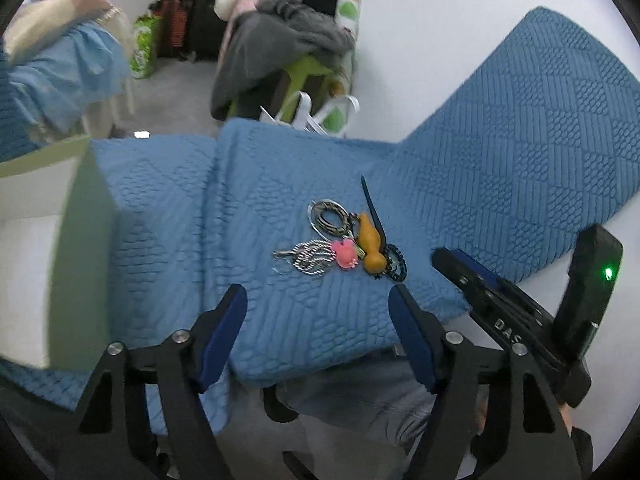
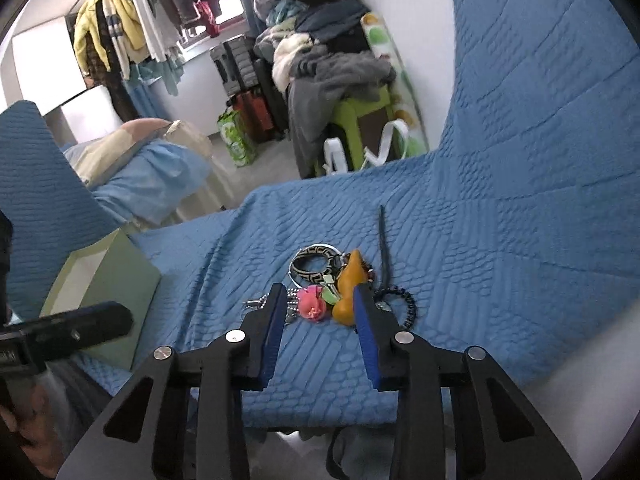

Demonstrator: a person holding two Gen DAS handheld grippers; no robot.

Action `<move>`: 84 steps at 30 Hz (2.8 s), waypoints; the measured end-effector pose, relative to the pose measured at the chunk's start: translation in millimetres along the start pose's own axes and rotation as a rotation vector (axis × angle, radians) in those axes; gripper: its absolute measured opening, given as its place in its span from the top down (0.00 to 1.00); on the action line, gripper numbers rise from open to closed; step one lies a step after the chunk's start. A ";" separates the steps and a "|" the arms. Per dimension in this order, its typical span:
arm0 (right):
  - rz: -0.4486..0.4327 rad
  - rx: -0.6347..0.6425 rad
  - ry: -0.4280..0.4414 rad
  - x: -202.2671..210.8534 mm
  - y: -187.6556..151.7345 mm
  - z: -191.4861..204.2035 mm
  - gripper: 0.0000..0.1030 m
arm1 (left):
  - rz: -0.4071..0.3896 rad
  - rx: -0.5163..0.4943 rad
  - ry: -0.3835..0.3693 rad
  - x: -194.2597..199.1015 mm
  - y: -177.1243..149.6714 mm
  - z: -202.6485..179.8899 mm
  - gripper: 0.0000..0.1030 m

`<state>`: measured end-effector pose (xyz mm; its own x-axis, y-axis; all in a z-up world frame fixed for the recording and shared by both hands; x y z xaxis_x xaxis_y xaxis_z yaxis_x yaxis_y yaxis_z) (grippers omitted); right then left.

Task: Organize jewelry
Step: 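Grasp the orange gourd pendant with the right tool while the left tool grasps the pink charm, then carry the orange gourd and pink charm in both tools over the white box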

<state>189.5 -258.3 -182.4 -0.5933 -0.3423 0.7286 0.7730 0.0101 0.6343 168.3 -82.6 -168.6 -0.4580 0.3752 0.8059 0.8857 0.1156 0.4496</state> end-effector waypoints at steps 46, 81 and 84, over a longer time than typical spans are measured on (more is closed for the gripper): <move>0.194 -0.043 0.068 -83.2 21.6 -45.6 0.77 | 0.105 -0.163 -0.061 -149.8 11.1 -27.3 0.67; 0.164 0.052 0.032 -23.5 -8.5 64.4 0.77 | 0.023 -0.089 -0.041 -11.6 1.7 30.1 0.75; 0.158 0.054 0.034 -12.5 -8.2 79.0 0.77 | 0.016 -0.081 -0.042 6.0 1.9 34.6 0.75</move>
<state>172.8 -179.8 -176.3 -0.4565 -0.3636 0.8120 0.8426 0.1165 0.5258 169.9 -48.3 -176.2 -0.4386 0.4150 0.7971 0.8832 0.0352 0.4676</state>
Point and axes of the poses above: each gripper's, at about its wrist camera, not at the fingertips, and x roughly against the way its jaws point, z to its left, y to its top, the point moved 5 cm from there along -x, roughly the way its jaws point, and after that the axes turned 5 degrees about z, right-handed, at the moved point
